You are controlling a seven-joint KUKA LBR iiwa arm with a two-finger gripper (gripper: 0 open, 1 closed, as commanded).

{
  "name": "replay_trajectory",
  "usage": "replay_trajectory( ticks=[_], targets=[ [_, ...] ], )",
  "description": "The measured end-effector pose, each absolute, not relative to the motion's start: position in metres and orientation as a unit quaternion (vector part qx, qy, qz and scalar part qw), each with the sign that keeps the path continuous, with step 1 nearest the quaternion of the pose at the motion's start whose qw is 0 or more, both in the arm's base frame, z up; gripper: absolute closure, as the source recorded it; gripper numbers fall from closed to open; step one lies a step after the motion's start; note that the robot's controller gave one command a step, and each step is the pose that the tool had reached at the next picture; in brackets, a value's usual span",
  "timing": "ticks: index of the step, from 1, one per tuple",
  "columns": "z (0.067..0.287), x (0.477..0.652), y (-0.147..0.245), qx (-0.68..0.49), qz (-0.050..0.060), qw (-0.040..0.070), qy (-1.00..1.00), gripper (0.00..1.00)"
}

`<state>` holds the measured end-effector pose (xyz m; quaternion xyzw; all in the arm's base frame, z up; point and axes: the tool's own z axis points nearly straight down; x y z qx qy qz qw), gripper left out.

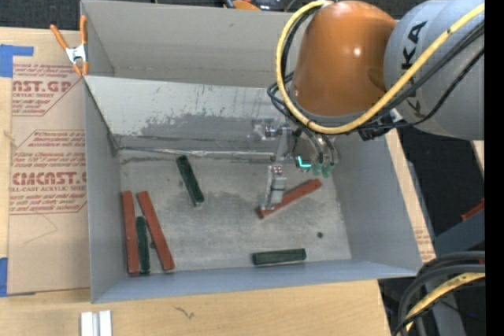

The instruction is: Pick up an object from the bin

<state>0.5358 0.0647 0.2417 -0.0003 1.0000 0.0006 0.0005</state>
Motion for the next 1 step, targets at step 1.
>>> replay_trajectory(
  ticks=[1],
  targets=[
    [0.1287, 0.5139, 0.0267, 0.041, 0.0, -0.004, 0.999, 0.0]
  ],
)
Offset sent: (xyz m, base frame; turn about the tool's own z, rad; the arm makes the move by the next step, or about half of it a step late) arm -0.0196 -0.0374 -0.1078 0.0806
